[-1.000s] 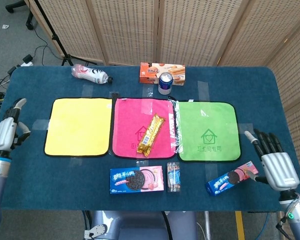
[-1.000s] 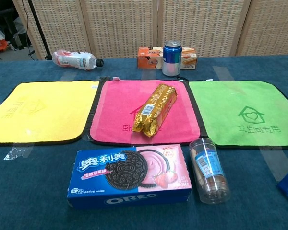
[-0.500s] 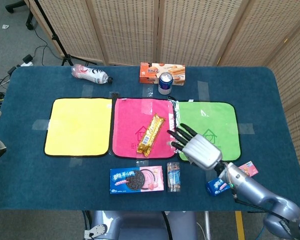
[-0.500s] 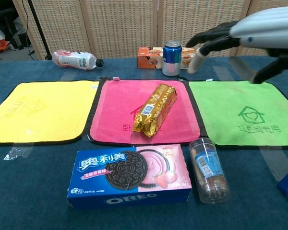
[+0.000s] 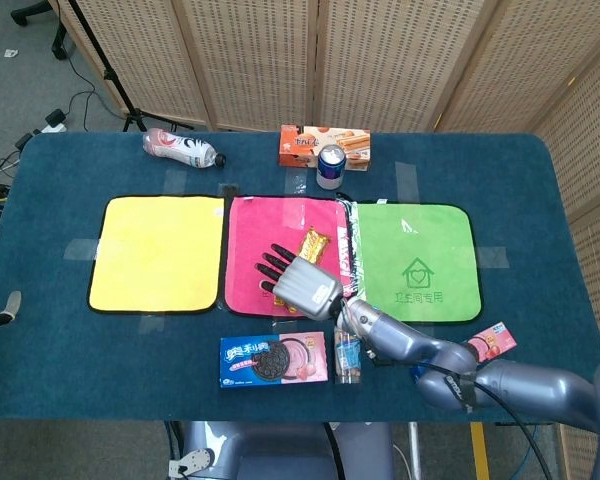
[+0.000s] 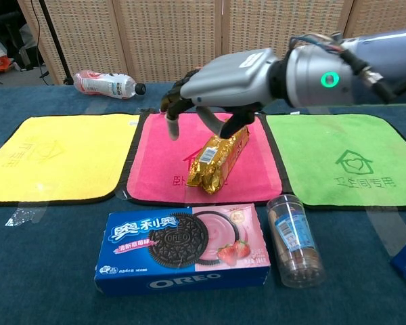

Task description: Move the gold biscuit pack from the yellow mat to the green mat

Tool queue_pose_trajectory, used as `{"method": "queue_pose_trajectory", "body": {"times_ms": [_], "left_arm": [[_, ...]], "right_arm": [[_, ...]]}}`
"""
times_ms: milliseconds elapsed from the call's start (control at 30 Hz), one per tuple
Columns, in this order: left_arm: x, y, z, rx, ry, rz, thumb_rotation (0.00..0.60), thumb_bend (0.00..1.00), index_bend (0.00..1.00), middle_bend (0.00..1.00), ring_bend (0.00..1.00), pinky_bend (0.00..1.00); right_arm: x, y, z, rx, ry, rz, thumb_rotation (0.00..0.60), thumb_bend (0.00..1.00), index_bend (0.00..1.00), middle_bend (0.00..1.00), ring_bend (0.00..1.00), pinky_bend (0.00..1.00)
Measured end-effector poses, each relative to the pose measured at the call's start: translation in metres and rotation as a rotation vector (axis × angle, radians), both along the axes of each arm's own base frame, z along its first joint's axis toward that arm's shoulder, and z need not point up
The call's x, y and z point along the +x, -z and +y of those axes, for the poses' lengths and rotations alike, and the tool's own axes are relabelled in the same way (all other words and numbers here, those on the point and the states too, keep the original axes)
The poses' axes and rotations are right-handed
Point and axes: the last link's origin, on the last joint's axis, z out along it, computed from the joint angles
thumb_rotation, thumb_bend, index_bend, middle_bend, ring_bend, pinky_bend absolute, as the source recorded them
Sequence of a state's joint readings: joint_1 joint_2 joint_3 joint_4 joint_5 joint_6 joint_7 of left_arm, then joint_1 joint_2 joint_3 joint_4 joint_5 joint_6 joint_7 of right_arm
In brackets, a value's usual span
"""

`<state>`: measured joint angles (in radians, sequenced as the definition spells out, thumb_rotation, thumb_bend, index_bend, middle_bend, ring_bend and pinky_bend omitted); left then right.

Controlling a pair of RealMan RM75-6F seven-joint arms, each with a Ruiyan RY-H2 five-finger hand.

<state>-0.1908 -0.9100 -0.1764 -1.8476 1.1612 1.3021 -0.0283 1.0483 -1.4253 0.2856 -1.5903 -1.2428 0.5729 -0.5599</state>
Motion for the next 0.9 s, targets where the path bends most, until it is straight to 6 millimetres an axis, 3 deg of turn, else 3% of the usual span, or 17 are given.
{"method": "queue_pose_trajectory", "body": {"times_ms": [300, 500, 733, 900], "left_arm": [[0.003, 0.005, -0.003, -0.019, -0.024, 0.063, 0.600, 0.00, 0.00, 0.00, 0.00, 0.00], [0.002, 0.005, -0.002, -0.018, -0.038, 0.048, 0.600, 0.00, 0.00, 0.00, 0.00, 0.00], [0.000, 0.003, -0.001, -0.021, -0.051, 0.031, 0.600, 0.00, 0.00, 0.00, 0.00, 0.00], [0.000, 0.005, 0.001, -0.037, -0.043, 0.032, 0.600, 0.00, 0.00, 0.00, 0.00, 0.00]], "right_arm": [[0.024, 0.048, -0.021, -0.027, 0.074, 0.051, 0.600, 1.00, 0.27, 0.12, 0.00, 0.00], [0.032, 0.063, -0.030, -0.043, 0.116, 0.084, 0.600, 1.00, 0.27, 0.13, 0.00, 0.00], [0.012, 0.073, -0.037, -0.061, 0.151, 0.184, 0.600, 1.00, 0.27, 0.14, 0.00, 0.00], [-0.012, 0.059, -0.037, -0.082, 0.150, 0.264, 0.600, 1.00, 0.29, 0.16, 0.00, 0.00]]}}
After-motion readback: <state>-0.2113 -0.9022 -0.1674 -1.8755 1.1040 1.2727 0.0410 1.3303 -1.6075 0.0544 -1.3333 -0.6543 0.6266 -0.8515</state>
